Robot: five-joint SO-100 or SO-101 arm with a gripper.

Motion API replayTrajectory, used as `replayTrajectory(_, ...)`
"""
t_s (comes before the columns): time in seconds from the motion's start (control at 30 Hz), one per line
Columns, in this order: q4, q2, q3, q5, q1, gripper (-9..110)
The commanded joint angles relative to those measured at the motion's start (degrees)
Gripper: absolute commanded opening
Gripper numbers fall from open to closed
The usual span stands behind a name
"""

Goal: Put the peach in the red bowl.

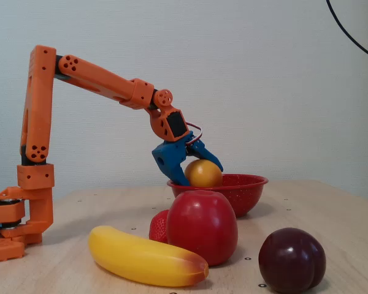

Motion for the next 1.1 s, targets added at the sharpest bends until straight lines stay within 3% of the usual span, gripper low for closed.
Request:
replayTrajectory(0.0, -2.7, 2.4, -2.8, 1.3, 1.6, 2)
replayTrajectory(0.17, -4.7, 1.8, -1.6, 1.2, 0.9, 29)
replayTrajectory(0.37, -4.3, 1.1, -3.7, 1.1, -0.2, 37)
replayTrajectory(0.77, -5.9, 2.0, -8.3, 2.0, -2.3, 39)
replayTrajectory(0.93, -4.3, 3.4, -15.7, 1.2, -4.0, 32)
replayTrajectory(1.07, -0.7, 6.3, -23.0, -0.4, -6.8, 15)
